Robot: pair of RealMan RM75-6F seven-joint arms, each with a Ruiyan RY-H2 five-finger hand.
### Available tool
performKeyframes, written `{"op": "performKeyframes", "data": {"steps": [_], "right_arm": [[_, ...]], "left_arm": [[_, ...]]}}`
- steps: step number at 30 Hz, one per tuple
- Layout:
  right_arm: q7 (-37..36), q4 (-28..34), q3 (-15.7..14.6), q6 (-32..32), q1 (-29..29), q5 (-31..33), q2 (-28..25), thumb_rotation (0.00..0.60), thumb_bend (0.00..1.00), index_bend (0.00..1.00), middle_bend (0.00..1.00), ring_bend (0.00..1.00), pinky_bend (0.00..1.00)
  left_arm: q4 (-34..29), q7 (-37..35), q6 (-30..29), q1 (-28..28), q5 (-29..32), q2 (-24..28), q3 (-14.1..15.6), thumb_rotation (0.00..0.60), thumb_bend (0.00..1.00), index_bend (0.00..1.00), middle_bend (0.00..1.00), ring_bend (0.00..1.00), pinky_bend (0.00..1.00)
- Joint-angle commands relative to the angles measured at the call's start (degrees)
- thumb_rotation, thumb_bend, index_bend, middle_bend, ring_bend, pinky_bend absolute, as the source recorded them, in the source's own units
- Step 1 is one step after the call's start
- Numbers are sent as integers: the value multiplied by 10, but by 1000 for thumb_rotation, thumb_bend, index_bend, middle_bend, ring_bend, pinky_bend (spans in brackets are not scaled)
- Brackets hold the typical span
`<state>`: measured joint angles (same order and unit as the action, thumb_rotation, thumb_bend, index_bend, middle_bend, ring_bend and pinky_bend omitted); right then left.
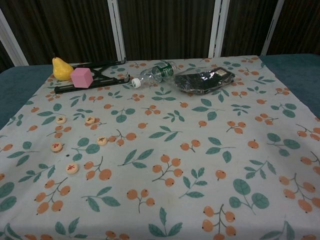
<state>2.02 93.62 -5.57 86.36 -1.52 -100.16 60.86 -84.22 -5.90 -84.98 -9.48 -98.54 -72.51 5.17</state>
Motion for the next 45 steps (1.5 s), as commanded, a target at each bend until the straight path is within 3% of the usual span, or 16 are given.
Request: {"op": "performKeyframes", "data": {"steps": [1, 4, 6, 7, 8, 9, 10, 11, 12, 14, 24, 45], "right_arm": [[-1, 0, 0, 0, 0, 0, 0, 600, 204, 0, 0, 0, 61], [-1, 0, 0, 1, 0, -1, 0, 600, 204, 0, 0, 0, 61], [-4, 0, 0, 1, 0, 0, -1, 600, 205, 0, 0, 0, 61], [-5, 0, 0, 1, 0, -1, -2, 600, 204, 0, 0, 0, 61], [-6, -1, 0, 1, 0, -1, -2, 600, 204, 0, 0, 0, 61], [-6, -1, -1, -1, -1, 0, -3, 600, 204, 0, 0, 0, 61], [-7, -1, -1, -2, -1, 0, -3, 600, 204, 0, 0, 0, 61], [-7, 0, -1, -3, -2, 1, -3, 600, 204, 0, 0, 0, 61], [-7, 0, 0, -4, -2, 2, -3, 600, 204, 0, 0, 0, 61], [-6, 0, 0, -5, -2, 2, -3, 600, 205, 0, 0, 0, 61], [-3, 2, 1, -8, -3, 5, -2, 600, 205, 0, 0, 0, 61], [-6, 1, 2, -6, -4, 6, -2, 600, 205, 0, 0, 0, 61]], "left_arm": [[1, -1, 3, -1, -2, -1, 2, 600, 414, 12, 0, 0, 0], [2, 0, 12, -4, -4, -5, 5, 600, 414, 17, 0, 0, 0], [6, 4, 6, -3, -5, -16, 2, 600, 415, 31, 23, 26, 97], [10, 7, -1, -1, -6, -25, -1, 600, 416, 48, 98, 115, 280], [15, 5, -9, 1, -7, -37, -5, 600, 416, 79, 245, 285, 545], [22, -6, -16, 3, -5, -55, -9, 600, 417, 106, 383, 436, 718], [27, -18, -18, 4, -1, -69, -11, 600, 417, 159, 603, 662, 900], [35, -37, -17, 6, 6, -87, -13, 600, 417, 222, 795, 845, 986], [43, -46, -15, 6, 11, -102, -16, 600, 416, 284, 921, 948, 1000], [62, -50, -4, 4, 22, -126, -18, 600, 416, 354, 995, 999, 1000], [90, 13, 77, -16, 86, -198, -40, 600, 416, 379, 1000, 1000, 1000], [137, 54, 122, -55, 132, -286, -76, 600, 407, 369, 1000, 1000, 1000]]}}
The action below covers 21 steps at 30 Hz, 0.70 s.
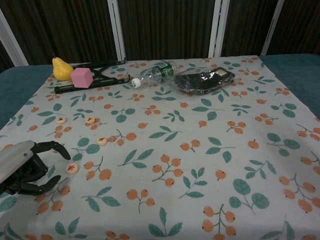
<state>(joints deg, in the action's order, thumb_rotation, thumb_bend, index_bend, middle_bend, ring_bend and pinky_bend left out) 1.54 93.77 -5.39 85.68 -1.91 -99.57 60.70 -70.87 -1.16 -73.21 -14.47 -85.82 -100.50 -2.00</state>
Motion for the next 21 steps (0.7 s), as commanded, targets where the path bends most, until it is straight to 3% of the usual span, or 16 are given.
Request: {"op": "performKeyframes", "data": {"steps": [1, 21], "right_arm": [[-2, 0, 0, 1, 0, 0, -1, 600, 205, 0, 0, 0, 61], [-5, -1, 0, 3, 1, 0, -2, 600, 205, 0, 0, 0, 61]], "left_arm": [[4, 9, 6, -6, 7, -9, -5, 600, 407, 368, 1000, 1000, 1000], [22, 20, 26, -24, 32, -29, -14, 600, 405, 403, 1000, 1000, 1000]]}}
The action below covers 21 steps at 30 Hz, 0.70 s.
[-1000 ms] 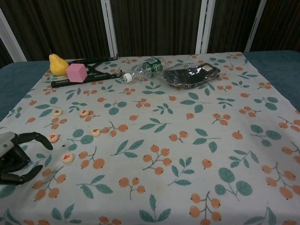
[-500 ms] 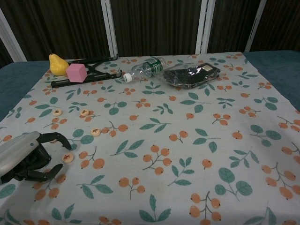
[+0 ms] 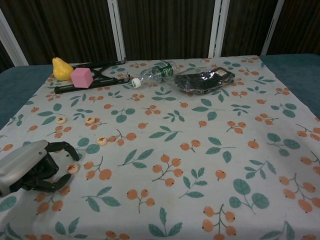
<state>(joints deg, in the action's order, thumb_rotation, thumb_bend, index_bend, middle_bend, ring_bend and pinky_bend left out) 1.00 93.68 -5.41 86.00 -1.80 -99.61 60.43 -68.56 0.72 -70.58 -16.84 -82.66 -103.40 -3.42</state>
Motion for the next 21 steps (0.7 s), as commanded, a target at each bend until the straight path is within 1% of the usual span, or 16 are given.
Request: {"op": "performKeyframes", "data": {"steps": [1, 14, 21], "right_arm": [[0, 0, 0, 0, 0, 0, 0, 600, 205, 0, 0, 0, 60], [-1, 0, 1, 1, 0, 1, 0, 600, 205, 0, 0, 0, 61], [-2, 0, 1, 1, 0, 1, 0, 600, 204, 0, 0, 0, 61]], "left_arm": [[-1, 1, 0, -1, 1, 0, 0, 600, 405, 406, 1000, 1000, 1000], [0, 4, 4, -5, 8, -3, 1, 600, 405, 449, 1000, 1000, 1000], [-2, 6, 2, -7, 9, -2, 1, 600, 404, 504, 1000, 1000, 1000]]}}
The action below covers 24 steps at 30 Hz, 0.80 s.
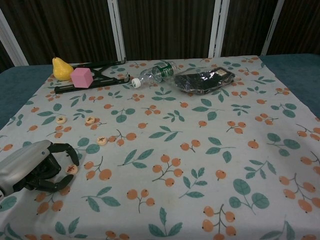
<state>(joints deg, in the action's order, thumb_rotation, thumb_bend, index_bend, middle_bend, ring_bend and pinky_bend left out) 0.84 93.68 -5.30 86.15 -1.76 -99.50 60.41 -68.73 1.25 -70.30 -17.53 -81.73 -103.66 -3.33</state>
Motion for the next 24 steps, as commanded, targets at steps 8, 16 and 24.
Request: {"op": "performKeyframes", "data": {"steps": [8, 16, 24], "right_arm": [[-2, 0, 1, 0, 0, 1, -1, 600, 205, 0, 0, 0, 60], [2, 1, 1, -1, 0, 2, 0, 600, 205, 0, 0, 0, 61], [5, 2, 2, -4, -1, 4, 1, 600, 204, 0, 0, 0, 61]], "left_arm": [[-24, -13, -23, -7, 9, 25, -35, 600, 402, 526, 1000, 1000, 1000], [-10, -1, -12, -18, 53, 43, -74, 600, 402, 519, 1000, 1000, 1000], [25, 5, 8, -24, 71, 25, -69, 600, 402, 498, 1000, 1000, 1000]]}}
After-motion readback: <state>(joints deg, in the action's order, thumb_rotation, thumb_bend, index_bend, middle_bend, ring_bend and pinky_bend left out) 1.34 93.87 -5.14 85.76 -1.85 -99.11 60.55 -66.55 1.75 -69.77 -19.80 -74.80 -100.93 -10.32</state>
